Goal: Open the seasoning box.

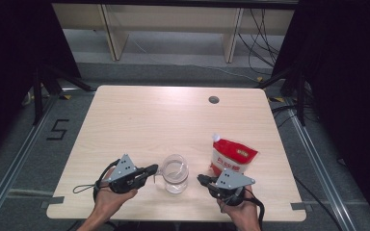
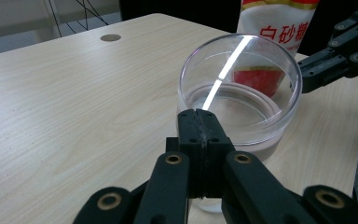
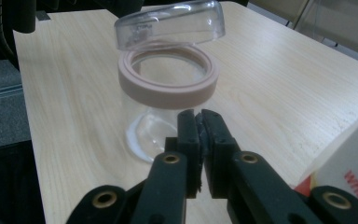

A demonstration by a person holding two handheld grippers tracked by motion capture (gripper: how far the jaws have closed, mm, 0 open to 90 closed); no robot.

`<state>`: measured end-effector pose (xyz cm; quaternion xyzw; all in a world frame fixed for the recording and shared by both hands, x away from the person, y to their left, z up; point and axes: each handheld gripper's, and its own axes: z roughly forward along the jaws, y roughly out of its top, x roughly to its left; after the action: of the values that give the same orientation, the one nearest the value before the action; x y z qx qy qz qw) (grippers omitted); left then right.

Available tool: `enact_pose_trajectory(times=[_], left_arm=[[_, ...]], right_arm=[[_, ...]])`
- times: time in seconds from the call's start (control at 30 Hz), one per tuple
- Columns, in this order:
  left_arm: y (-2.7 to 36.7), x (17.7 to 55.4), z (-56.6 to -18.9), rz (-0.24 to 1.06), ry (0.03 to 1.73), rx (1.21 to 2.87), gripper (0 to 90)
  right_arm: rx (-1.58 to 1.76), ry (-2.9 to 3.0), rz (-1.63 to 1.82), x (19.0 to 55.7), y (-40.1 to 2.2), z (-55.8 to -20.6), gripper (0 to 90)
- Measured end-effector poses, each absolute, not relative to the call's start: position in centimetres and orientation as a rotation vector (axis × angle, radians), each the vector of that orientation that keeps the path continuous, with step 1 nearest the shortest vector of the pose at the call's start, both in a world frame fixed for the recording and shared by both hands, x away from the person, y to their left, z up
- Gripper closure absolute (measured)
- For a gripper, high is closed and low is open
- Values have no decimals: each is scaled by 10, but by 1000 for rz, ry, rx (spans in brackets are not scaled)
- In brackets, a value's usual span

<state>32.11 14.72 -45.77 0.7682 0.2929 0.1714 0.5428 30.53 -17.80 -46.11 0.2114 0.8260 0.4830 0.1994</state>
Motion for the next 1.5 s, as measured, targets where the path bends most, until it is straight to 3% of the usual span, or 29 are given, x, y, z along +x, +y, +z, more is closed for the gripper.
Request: enact_pose_trajectory(times=[0.97,1.03,1.13,1.5], left_arm=[[147,320,-459,385,690,1805,869],[148,320,-459,378,703,1794,806],[154,318,-455,382,741,1773,604],[164,302,-469,390,763,1849,272]], right_arm=[[478,2317,1363,324,-146,-451,900],[481,2314,1366,323,-145,-450,900],[477,2310,1364,323,-144,-448,900],[461,2303,1373,322,-140,-445,898]])
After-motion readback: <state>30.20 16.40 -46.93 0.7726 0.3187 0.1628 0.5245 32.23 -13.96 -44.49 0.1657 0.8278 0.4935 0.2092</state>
